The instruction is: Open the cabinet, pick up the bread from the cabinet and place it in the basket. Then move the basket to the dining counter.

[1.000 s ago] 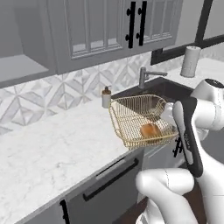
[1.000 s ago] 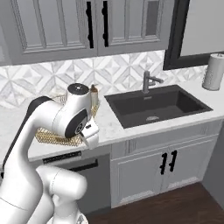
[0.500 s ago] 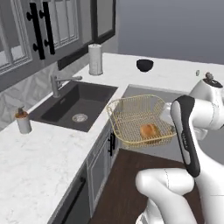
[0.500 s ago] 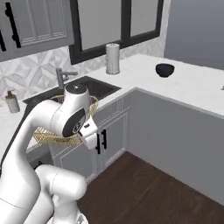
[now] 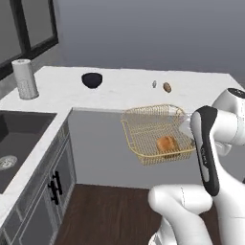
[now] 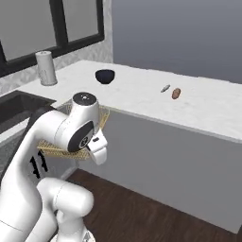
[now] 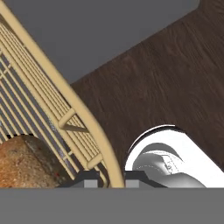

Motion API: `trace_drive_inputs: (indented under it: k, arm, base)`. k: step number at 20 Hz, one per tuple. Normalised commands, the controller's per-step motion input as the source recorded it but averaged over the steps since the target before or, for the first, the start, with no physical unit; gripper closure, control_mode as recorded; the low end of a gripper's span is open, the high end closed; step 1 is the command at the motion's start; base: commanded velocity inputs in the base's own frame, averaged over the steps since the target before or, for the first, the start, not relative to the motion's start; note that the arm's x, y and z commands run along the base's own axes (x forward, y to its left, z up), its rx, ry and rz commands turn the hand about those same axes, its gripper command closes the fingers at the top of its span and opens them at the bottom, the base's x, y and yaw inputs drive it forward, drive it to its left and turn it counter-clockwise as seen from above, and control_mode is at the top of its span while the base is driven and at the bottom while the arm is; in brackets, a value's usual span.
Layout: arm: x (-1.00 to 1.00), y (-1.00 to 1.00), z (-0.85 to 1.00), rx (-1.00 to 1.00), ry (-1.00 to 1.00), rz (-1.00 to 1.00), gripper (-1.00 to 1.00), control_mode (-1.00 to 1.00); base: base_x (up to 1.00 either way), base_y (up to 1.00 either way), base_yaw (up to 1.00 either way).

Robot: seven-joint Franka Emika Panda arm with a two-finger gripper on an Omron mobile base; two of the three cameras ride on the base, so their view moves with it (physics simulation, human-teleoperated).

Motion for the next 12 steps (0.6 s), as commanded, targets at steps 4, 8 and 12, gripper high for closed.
trace_drive_inputs:
  k: [4, 8, 12]
  arm:
    - [0.0, 0.0, 0.0, 0.0, 0.0, 0.0, 1.0, 1.0]
    - [0.0, 0.0, 0.0, 0.0, 0.0, 0.0, 1.0, 1.0]
    - [0.0, 0.0, 0.0, 0.0, 0.0, 0.0, 1.0, 1.0]
  base:
    - [0.74, -1.0, -0.42]
    - [0.99, -0.95, -0.4]
    - [0.95, -0.56, -0.32]
